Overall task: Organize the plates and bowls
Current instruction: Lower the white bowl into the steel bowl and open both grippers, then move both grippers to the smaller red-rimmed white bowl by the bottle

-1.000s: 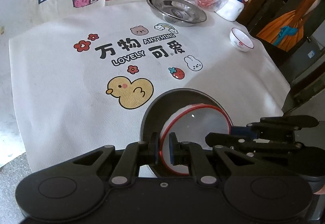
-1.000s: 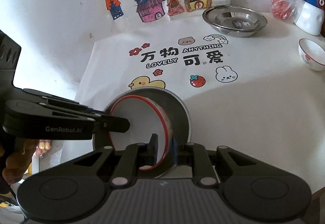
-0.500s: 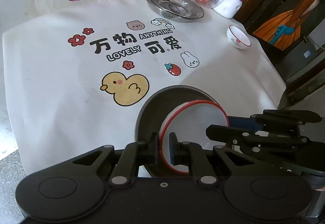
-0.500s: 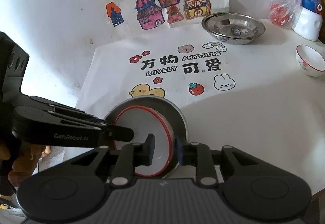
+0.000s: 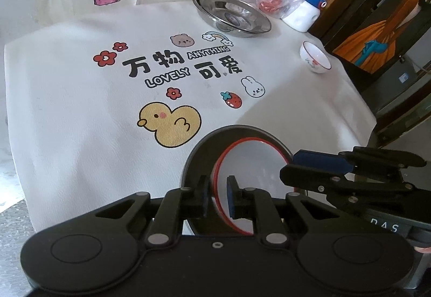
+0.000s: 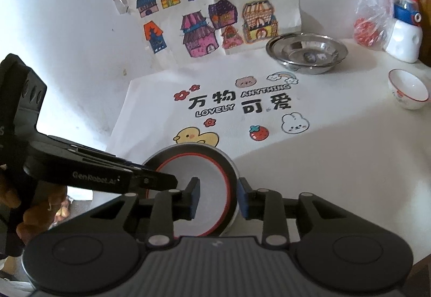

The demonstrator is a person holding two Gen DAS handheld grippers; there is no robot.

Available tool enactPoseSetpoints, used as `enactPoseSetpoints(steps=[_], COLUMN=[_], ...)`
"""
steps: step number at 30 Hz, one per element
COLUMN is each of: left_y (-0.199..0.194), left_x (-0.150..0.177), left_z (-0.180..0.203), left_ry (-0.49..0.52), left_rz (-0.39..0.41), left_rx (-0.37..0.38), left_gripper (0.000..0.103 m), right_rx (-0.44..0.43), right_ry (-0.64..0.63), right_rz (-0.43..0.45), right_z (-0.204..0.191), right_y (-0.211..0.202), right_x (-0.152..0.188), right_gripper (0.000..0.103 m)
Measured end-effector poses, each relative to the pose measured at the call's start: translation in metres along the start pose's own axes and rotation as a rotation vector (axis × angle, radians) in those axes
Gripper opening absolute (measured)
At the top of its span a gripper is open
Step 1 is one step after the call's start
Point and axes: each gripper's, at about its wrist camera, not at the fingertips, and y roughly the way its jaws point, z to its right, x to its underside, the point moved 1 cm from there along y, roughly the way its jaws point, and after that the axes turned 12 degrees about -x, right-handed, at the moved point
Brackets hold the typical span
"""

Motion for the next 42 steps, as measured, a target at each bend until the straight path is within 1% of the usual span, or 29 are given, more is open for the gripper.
enactPoseSetpoints(steps=[2,4,5,7,8,11,14,16,17,19,20,21,22,24,25,26,27,28,30,33,37,42], left_y=[0.0,-0.001,-0.002,-0.005,-0.007,-0.011,-0.013,-0.016,-0.017,-0.021,-0.023,-0.025,-0.027,-0.03,-0.031,-0.031,-0.031,-0.03,-0.028,-0.021,-0.008,0.017], left_x=[0.0,0.0,0.0,-0.001,-0.001,-0.004,-0.004,-0.006,-0.008,-0.012,-0.015,-0.018,-0.021,-0.029,-0.033,-0.037,-0.042,-0.047,-0.055,-0.068,-0.085,-0.108], left_z=[-0.002,-0.004,-0.004,-0.006,-0.007,-0.01,-0.009,-0.007,-0.007,-0.005,-0.003,-0.001,0.001,0.007,0.01,0.012,0.016,0.02,0.029,0.044,0.066,0.093], left_ry=[-0.01,-0.018,-0.021,-0.028,-0.031,-0.039,-0.036,-0.03,-0.027,-0.026,-0.022,-0.017,-0.012,0.0,0.003,0.005,0.007,0.01,0.018,0.038,0.058,0.104], left_rz=[0.005,0.012,0.017,0.036,0.046,0.051,0.058,0.07,0.08,0.102,0.119,0.14,0.16,0.191,0.201,0.212,0.22,0.23,0.248,0.258,0.251,0.214], left_rx=[0.012,0.019,0.023,0.018,0.018,0.024,0.02,0.014,0.014,0.011,0.002,-0.009,-0.017,-0.026,-0.025,-0.026,-0.031,-0.039,-0.053,-0.069,-0.076,-0.109], left_gripper=[0.016,0.017,0.018,0.026,0.028,0.028,0.029,0.029,0.031,0.038,0.047,0.055,0.058,0.069,0.071,0.076,0.084,0.087,0.094,0.1,0.102,0.102], right_rx=[-0.002,0.004,0.007,0.007,0.002,-0.002,-0.005,-0.006,-0.005,-0.002,0.002,0.008,0.015,0.028,0.032,0.038,0.044,0.052,0.072,0.097,0.137,0.202], right_ry=[0.001,-0.005,-0.009,-0.012,-0.01,-0.004,0.004,0.008,0.012,0.021,0.026,0.031,0.035,0.045,0.048,0.05,0.05,0.05,0.054,0.074,0.112,0.175], right_rz=[0.013,0.031,0.04,0.054,0.059,0.074,0.099,0.116,0.126,0.148,0.161,0.175,0.187,0.21,0.218,0.227,0.236,0.248,0.267,0.287,0.319,0.37], right_z=[0.0,-0.001,-0.001,-0.002,-0.002,0.0,0.002,0.005,0.007,0.013,0.016,0.02,0.023,0.032,0.036,0.041,0.045,0.05,0.059,0.078,0.104,0.144], right_y=[-0.004,-0.008,-0.01,-0.014,-0.015,-0.018,-0.023,-0.027,-0.029,-0.034,-0.037,-0.039,-0.041,-0.046,-0.048,-0.05,-0.052,-0.054,-0.058,-0.063,-0.071,-0.08], right_x=[0.002,0.005,0.006,0.008,0.009,0.011,0.013,0.014,0.014,0.014,0.014,0.014,0.015,0.015,0.015,0.016,0.016,0.017,0.018,0.02,0.022,0.023], right_gripper=[0.04,0.047,0.049,0.053,0.054,0.058,0.065,0.071,0.072,0.079,0.081,0.085,0.089,0.094,0.096,0.097,0.1,0.103,0.103,0.103,0.103,0.103])
